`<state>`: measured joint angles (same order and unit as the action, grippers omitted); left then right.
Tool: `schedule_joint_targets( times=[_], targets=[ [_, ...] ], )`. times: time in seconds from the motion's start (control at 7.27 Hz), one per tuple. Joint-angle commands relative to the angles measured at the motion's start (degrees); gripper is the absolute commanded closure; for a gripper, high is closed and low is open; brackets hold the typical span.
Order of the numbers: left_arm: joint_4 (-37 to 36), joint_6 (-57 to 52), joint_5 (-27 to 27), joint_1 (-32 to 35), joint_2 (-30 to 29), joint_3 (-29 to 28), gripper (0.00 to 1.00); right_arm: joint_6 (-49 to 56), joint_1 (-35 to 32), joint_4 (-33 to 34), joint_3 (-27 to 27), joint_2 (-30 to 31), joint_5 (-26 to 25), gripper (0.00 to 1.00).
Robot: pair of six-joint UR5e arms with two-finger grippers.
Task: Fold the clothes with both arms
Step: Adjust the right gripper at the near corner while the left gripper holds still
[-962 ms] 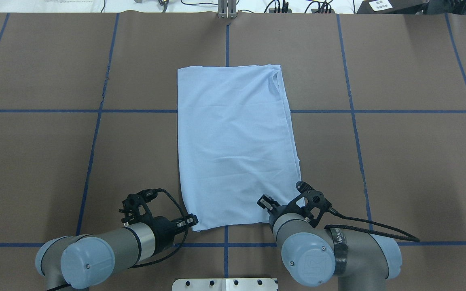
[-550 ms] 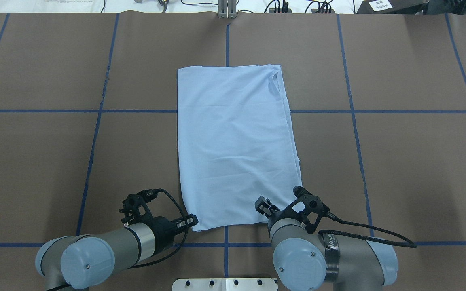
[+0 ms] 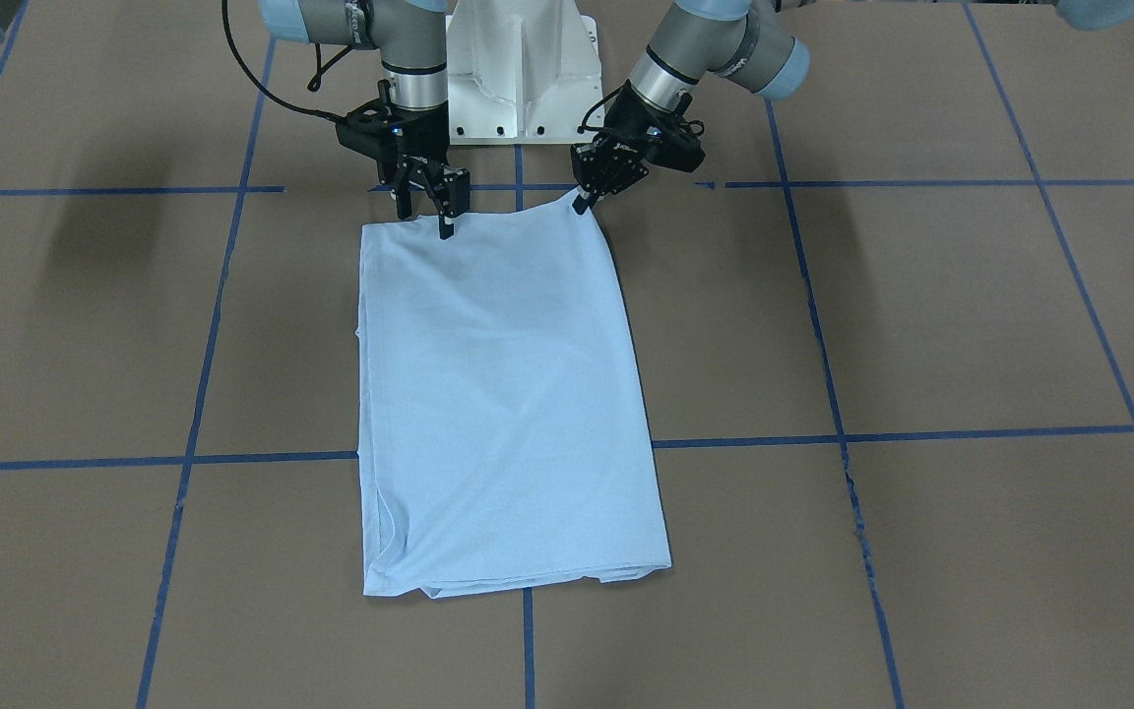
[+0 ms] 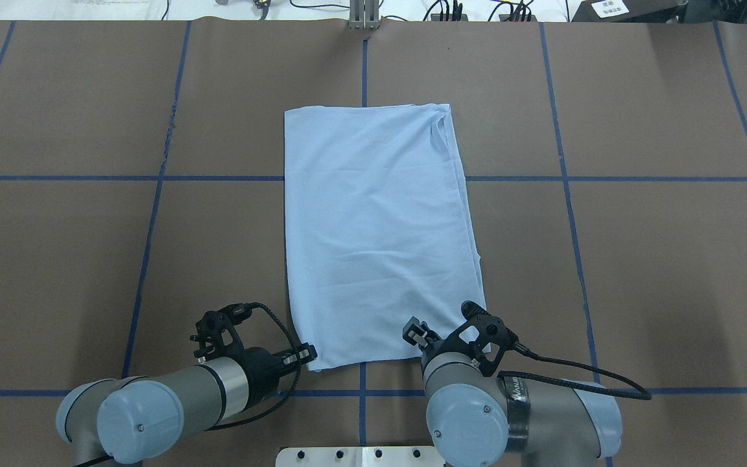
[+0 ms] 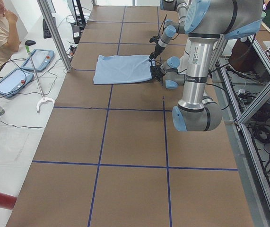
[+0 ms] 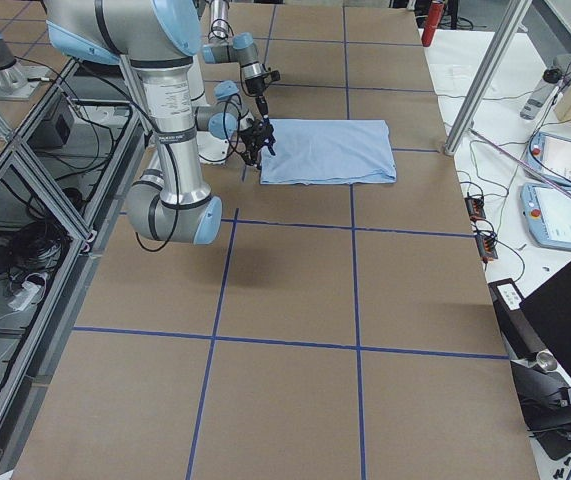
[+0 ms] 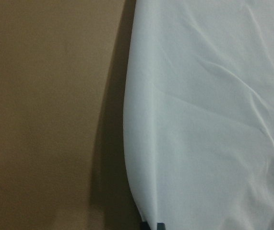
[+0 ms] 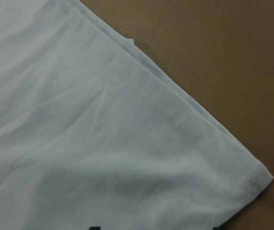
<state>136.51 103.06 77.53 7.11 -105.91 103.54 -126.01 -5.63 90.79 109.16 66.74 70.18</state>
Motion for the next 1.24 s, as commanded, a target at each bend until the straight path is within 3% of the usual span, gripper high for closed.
schedule_joint_targets(
  times=[0.0, 0.41, 0.55, 0.69, 0.96, 1.1],
  targets=[
    [-0.02, -0.05, -0.01, 0.01, 0.00, 0.00, 1.00, -1.34, 0.09, -0.09, -0.17, -0.03, -0.04, 0.23],
    [-0.02, 0.04, -0.01, 0.01, 0.00, 0.09, 1.00, -1.43, 0.09, -0.35, -1.14, -0.91, -1.18, 0.32],
    [-0.02, -0.05, 0.08, 0.01, 0.00, 0.09, 1.00, -1.51, 0.09, -0.44, -1.14, -1.00, -1.18, 0.42],
    [0.07, -0.05, -0.01, 0.01, 0.00, 0.09, 1.00, -2.39, 0.01, -0.44, -1.05, -1.78, -1.18, 0.76],
    [0.07, 0.04, -0.01, 0.01, 0.00, 0.09, 1.00, -5.01, 0.00, -0.44, -1.05, -1.96, -1.18, 1.00],
    [0.07, 0.04, -0.09, 0.01, 0.00, 0.09, 1.00, -6.16, 0.00, -0.44, -1.05, -1.96, -1.27, 1.00]
  ],
)
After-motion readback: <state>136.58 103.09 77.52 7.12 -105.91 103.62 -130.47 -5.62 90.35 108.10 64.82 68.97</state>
